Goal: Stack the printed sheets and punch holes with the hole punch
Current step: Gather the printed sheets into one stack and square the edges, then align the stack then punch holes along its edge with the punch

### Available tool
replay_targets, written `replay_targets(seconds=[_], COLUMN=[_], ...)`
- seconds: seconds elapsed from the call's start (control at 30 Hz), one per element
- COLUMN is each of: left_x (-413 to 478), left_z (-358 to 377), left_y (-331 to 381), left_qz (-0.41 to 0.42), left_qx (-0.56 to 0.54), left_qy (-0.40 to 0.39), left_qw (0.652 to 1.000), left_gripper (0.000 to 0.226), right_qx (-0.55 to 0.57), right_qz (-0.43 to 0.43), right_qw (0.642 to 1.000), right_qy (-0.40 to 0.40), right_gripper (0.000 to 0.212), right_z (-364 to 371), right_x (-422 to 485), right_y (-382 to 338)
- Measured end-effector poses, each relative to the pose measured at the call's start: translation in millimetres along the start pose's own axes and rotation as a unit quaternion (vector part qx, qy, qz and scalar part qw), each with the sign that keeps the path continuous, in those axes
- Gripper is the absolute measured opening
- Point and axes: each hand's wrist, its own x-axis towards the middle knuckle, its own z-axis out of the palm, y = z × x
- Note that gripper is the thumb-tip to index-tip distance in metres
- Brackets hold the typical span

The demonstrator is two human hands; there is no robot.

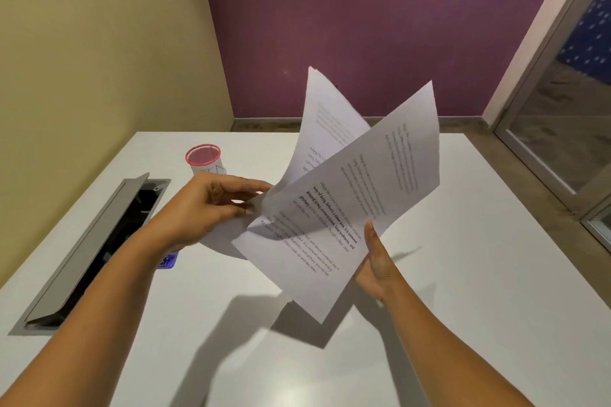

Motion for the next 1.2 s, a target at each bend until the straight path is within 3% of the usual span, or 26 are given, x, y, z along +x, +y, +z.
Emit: replay_targets(seconds=[0.1,0.17,0.23,0.4,0.57,0.7,1.2], left_x=[1,2,1,-2,-5,0,27], left_z=[-6,-9,-9,5,23,32,55], left_y=[-5,-16,-30,-67,-96,-108,-97], left_qz=[-0.003,-0.028,-0.060,-0.130,-0.190,-0.204,-0.090], left_qx=[-0.027,-0.052,-0.069,-0.110,-0.139,-0.169,-0.180], left_qy=[0.022,0.048,0.075,0.127,0.139,0.147,0.233], left_qw=[0.999,0.997,0.993,0.977,0.962,0.953,0.951], left_gripper=[0.059,0.052,0.048,0.045,0.042,0.032,0.033], right_qx=[0.024,0.012,-0.009,-0.108,-0.184,-0.254,-0.271], right_qz=[0.002,-0.015,-0.059,-0.138,-0.151,-0.160,-0.266], right_qw=[1.000,1.000,0.997,0.972,0.946,0.932,0.912], right_qy=[-0.015,-0.003,0.047,0.158,0.218,0.204,0.153], right_gripper=[0.095,0.070,0.049,0.033,0.035,0.026,0.025], right_z=[7,13,16,13,10,12,25], right_x=[3,5,9,12,11,5,-2], right_y=[-2,-4,-6,-14,-19,-27,-46])
